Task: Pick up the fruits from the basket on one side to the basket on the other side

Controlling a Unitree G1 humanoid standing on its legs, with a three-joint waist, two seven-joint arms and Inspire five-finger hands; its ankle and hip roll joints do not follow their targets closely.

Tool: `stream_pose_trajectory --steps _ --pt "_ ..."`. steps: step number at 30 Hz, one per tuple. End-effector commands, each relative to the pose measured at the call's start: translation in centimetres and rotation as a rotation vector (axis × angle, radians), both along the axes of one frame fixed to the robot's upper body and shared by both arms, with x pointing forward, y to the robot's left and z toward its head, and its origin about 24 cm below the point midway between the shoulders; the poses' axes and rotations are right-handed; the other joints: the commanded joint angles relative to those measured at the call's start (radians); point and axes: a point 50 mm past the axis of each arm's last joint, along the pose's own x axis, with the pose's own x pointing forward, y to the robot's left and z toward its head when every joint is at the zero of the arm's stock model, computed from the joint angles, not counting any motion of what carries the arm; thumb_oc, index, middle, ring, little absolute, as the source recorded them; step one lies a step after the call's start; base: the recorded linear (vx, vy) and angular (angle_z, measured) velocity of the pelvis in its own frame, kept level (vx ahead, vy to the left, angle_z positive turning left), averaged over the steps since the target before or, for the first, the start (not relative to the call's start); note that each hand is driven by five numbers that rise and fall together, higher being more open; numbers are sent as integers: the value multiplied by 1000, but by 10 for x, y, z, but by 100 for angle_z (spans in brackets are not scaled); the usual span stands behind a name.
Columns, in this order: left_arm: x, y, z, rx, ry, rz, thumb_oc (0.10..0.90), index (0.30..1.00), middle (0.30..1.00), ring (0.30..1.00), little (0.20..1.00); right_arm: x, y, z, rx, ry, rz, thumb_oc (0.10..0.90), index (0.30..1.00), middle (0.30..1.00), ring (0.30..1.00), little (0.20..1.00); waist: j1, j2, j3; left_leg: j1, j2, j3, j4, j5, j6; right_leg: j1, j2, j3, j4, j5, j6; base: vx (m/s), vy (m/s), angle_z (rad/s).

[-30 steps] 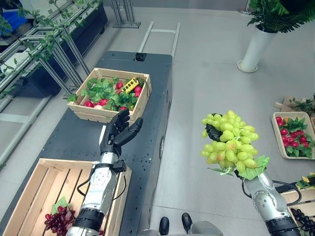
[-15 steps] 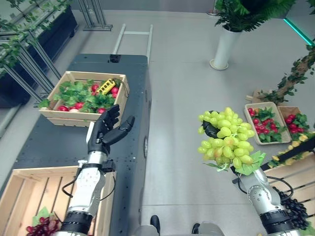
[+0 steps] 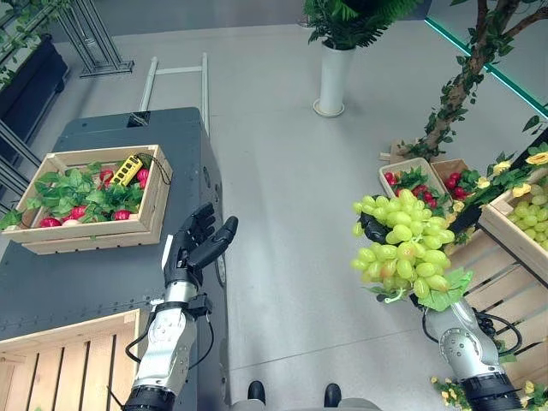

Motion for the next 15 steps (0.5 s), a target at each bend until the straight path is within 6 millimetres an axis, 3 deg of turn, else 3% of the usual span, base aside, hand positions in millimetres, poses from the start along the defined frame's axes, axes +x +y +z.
stream_pose_trajectory --steps 1,3,5,6,7,9,10,11,13,15 --pt "11 8 38 10 -205 23 800 900 900 900 900 4 6 50 15 -286 48 400 300 300 300 300 -4 -61 -102 -93 -55 4 238 -119 31 14 24 25 3 2 -88 -80 -164 -17" --pt "7 6 33 -5 -200 8 800 900 900 900 900 0 6 45 7 -278 45 400 300 300 300 300 1 -75 -61 -210 -41 -36 469 -80 19 14 34 38 31 3 -114 -112 -156 -15" --pt "2 6 29 -22 -193 6 800 900 900 900 900 0 5 41 -4 -263 53 400 300 300 300 300 12 -72 -34 -232 -54 -91 492 -79 25 22 39 66 47 1 -115 -45 16 -40" --pt "1 6 29 -23 -193 16 800 900 900 900 900 0 5 42 -4 -265 60 400 300 300 300 300 17 -69 -32 -226 -73 -115 465 -79 28 22 39 75 48 1 -111 4 133 -58" --pt "-1 6 29 -24 -192 25 800 900 900 900 900 4 8 45 -11 -271 77 400 300 300 300 300 32 -60 -32 -212 -123 -193 379 -77 37 17 43 101 56 0 -100 32 134 -64" --pt "-4 8 32 -4 -196 49 800 900 900 900 900 12 16 55 -25 -298 114 400 300 300 300 300 62 -39 -30 -170 -163 -296 186 -56 55 15 64 158 88 -25 -99 47 173 -86" --pt "-3 9 33 5 -191 49 800 900 900 900 900 14 17 57 -23 -295 107 400 300 300 300 300 64 -39 -32 -159 -169 -293 189 -72 67 10 62 162 102 -37 -97 35 203 -117" --pt "4 8 31 15 -175 45 800 900 900 900 900 13 14 56 -9 -282 79 400 300 300 300 300 43 -34 -39 -158 -160 -249 181 -77 68 3 60 149 124 -47 -91 62 214 -141" --pt "13 5 35 18 -192 41 800 900 900 900 900 8 13 52 -4 -281 89 400 300 300 300 300 25 -26 -51 -110 -161 -269 100 -58 76 -13 57 136 143 -53 -76 77 170 -95" --pt "17 3 37 14 -207 27 800 900 900 900 900 4 8 51 -9 -298 81 400 300 300 300 300 4 -18 -61 -58 -147 -247 24 -42 79 -24 56 122 144 -53 -66 79 114 -58"
